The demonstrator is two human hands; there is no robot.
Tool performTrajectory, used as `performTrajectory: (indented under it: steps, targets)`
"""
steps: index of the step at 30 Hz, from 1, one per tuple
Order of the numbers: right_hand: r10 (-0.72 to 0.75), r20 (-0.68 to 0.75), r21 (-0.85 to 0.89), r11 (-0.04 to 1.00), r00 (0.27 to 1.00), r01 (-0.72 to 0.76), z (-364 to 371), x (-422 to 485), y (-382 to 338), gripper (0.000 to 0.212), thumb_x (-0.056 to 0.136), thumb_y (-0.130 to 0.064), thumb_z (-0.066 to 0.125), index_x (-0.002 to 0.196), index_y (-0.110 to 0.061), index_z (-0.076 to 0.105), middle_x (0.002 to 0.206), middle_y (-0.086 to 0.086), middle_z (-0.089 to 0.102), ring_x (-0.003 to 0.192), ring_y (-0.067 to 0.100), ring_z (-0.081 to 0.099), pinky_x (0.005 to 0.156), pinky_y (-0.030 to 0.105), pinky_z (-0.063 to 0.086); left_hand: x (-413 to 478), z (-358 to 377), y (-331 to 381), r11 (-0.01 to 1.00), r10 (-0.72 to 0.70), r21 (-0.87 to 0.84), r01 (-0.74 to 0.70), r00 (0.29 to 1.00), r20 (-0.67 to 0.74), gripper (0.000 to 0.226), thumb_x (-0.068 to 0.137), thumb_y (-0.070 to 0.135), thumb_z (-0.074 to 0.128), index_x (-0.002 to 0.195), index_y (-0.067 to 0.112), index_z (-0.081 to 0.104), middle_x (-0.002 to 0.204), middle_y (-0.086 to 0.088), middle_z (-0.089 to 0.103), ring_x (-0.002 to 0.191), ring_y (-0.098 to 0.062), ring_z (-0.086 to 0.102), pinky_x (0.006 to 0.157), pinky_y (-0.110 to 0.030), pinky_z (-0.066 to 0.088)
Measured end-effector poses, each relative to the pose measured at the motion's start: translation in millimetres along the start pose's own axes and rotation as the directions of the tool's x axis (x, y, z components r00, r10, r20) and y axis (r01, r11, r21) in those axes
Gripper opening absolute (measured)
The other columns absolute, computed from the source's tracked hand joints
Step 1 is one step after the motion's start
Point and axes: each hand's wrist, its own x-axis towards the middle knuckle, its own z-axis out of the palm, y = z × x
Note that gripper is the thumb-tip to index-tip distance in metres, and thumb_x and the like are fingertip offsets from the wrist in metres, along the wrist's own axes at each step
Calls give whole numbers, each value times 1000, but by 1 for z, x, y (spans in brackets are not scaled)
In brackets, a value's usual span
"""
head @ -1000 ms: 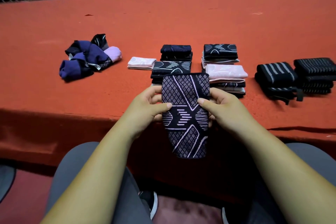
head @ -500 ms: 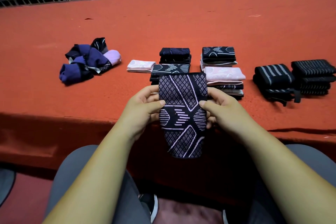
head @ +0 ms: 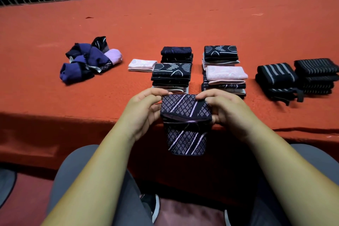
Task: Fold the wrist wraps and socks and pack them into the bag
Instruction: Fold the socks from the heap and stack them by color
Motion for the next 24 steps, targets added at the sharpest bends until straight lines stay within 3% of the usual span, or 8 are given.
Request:
performTrajectory:
  steps: [3, 9, 11, 13, 15, 17, 21, 24]
  targets:
    - [-25, 1, -62, 998, 1000, 26, -2, 0, 6, 23, 87, -16, 73, 109, -22, 76, 96, 17, 62, 81, 36, 46, 67, 37, 38, -2, 0, -2, 998, -41, -54, 42, 999, 31, 26, 103, 4, 57, 128, 1, 63, 110, -13, 78, 88, -18, 75, 73, -27, 60]
    - [-92, -2, -6, 996, 996, 92, -1, 0, 8, 47, 96, 3, 64, 128, -32, 71, 108, 10, 74, 88, 34, 57, 73, 42, 46, -4, -5, -9, 968, -91, 248, 49, 982, 164, 27, 98, 4, 70, 124, 8, 69, 120, -10, 77, 106, -20, 72, 99, -43, 59]
    - [-101, 3, -7, 995, 995, 101, 0, 0, 6, 43, 98, -5, 68, 135, -28, 66, 108, 8, 76, 83, 27, 62, 68, 36, 48, -4, -3, -7, 980, -33, 197, 5, 989, 144, 30, 98, 6, 70, 127, 11, 68, 124, -12, 76, 103, -23, 72, 90, -41, 59]
    - [-102, 27, -206, 973, 994, 106, 2, 1, 4, 19, 98, -24, 72, 116, -18, 71, 93, 6, 73, 72, 21, 57, 63, 31, 46, -4, 0, -5, 995, 26, 94, -38, 992, 127, 28, 97, 7, 71, 125, 13, 70, 121, -13, 76, 95, -23, 73, 79, -35, 60]
    - [-85, 39, -305, 948, 996, 93, 3, 1, 7, 16, 100, -29, 71, 103, -14, 74, 87, 6, 71, 69, 23, 52, 61, 30, 43, -5, 3, -2, 998, 49, 35, -52, 994, 96, 23, 101, 11, 66, 123, 15, 69, 116, -11, 76, 87, -20, 73, 73, -33, 61]
    - [-72, -8, -230, 971, 997, 68, 4, 0, 8, 13, 102, -23, 70, 110, -14, 76, 95, 13, 75, 77, 26, 55, 65, 36, 45, -5, 5, -1, 996, 11, 91, -20, 995, 95, 21, 105, 19, 61, 125, 19, 67, 117, -9, 76, 87, -21, 73, 74, -36, 61]
    - [-100, -85, -79, 992, 991, 94, 8, -2, 7, 22, 101, -12, 69, 123, -10, 73, 120, 17, 77, 99, 25, 72, 94, 54, 56, -7, 6, -5, 964, -111, 259, 61, 977, 181, 27, 108, 30, 58, 134, 22, 62, 127, -8, 75, 94, -28, 74, 80, -45, 63]
    - [-109, -93, -91, 991, 990, 101, 8, -2, 5, 20, 102, -10, 66, 120, -17, 73, 113, 2, 80, 94, 15, 74, 80, 40, 62, -6, 7, -8, 950, -59, 312, 8, 986, 153, 24, 107, 25, 62, 129, 17, 61, 106, -6, 75, 75, -17, 68, 64, -32, 60]
